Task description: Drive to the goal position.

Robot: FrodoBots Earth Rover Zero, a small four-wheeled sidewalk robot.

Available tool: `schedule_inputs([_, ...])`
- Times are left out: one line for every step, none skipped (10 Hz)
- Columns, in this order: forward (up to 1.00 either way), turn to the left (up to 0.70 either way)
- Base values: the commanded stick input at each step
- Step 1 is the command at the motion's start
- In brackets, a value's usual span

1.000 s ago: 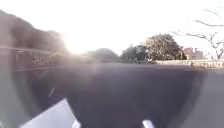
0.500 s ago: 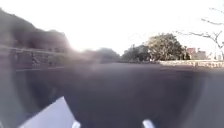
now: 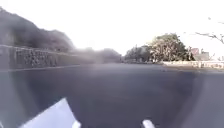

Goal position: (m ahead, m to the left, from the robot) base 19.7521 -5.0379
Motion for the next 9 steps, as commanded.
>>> schedule_inputs([0.85, 0.00])
schedule_inputs([0.85, 0.00])
schedule_inputs([0.85, 0.00])
schedule_inputs([0.85, 0.00])
schedule_inputs([0.85, 0.00])
schedule_inputs([0.85, 0.00])
schedule_inputs([0.85, 0.00])
schedule_inputs([0.85, 0.00])
schedule_inputs([0.85, 0.00])
